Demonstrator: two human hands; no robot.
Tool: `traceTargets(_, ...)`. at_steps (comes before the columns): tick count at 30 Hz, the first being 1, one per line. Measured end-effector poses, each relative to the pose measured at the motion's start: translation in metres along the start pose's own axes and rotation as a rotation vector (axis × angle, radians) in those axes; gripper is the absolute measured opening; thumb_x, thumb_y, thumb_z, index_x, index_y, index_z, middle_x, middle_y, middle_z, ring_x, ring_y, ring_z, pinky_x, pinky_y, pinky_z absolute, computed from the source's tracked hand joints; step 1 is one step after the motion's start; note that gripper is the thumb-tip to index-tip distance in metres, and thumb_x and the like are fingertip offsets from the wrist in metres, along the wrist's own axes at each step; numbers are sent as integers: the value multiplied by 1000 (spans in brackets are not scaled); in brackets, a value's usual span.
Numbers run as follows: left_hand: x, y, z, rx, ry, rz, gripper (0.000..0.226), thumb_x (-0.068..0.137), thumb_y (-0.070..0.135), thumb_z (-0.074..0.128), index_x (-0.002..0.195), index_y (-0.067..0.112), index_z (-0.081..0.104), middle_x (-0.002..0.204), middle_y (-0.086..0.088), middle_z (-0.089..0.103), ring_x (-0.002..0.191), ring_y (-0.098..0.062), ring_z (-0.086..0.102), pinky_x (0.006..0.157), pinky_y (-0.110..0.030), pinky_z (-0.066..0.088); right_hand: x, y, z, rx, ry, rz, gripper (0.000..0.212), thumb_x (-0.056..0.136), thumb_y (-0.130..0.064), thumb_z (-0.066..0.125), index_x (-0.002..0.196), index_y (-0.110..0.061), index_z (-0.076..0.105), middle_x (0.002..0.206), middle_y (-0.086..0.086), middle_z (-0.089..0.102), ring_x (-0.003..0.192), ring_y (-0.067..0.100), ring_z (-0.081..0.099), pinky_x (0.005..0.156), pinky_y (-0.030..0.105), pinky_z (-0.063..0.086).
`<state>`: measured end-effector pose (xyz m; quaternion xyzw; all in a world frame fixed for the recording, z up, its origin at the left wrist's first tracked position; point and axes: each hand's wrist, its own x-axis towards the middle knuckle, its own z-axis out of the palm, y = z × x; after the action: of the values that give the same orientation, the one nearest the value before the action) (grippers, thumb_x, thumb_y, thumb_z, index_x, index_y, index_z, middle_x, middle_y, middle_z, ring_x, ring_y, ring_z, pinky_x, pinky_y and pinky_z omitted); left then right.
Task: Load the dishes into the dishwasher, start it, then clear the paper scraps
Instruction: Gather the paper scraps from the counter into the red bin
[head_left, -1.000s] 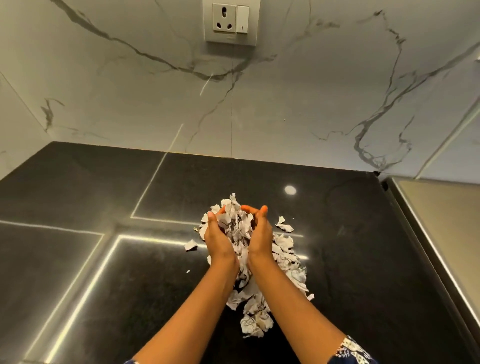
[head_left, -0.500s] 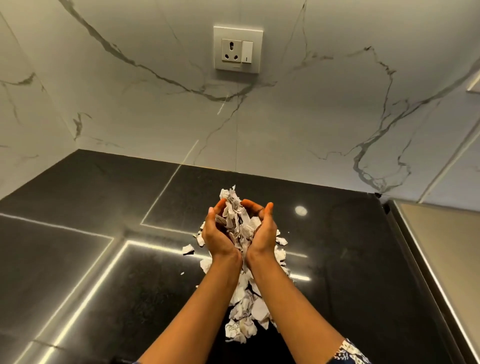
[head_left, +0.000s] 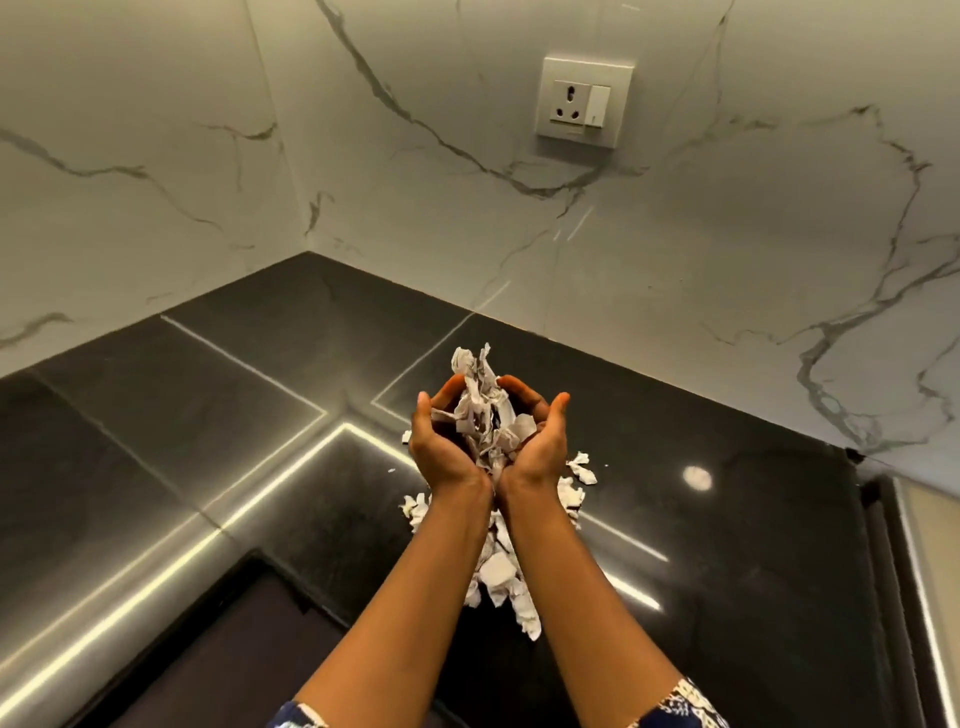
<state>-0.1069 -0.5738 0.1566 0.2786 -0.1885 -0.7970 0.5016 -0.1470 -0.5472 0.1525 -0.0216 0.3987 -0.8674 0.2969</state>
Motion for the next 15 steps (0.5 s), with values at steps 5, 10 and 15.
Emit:
traceTargets(5, -39, 60, -23, -91, -7, 133, 46, 97, 39, 35, 99, 8, 68, 96, -15, 72, 87, -29, 69, 77, -37, 56, -61, 13, 32, 34, -149, 119, 57, 99, -46, 28, 95, -7, 69, 103, 16, 69, 101, 34, 63, 98, 50, 46)
traceTargets(10, -89, 123, -91, -202, 121, 258, 43, 96, 35, 36, 91, 6, 67, 85, -12, 71, 81, -27, 67, 73, -34, 55, -146, 64, 46, 52, -303, 288, 57, 98, -45, 27, 94, -3, 67, 94, 16, 70, 91, 30, 65, 90, 44, 50)
traceTargets(15, -149, 156, -198, -325, 310, 294, 47, 96, 33, 36, 77, 5, 69, 76, -14, 71, 69, -26, 69, 64, -30, 56, -243, 144, 23, 9, -301, 510, 57, 98, -44, 30, 88, -2, 67, 89, 18, 69, 84, 31, 65, 84, 41, 51)
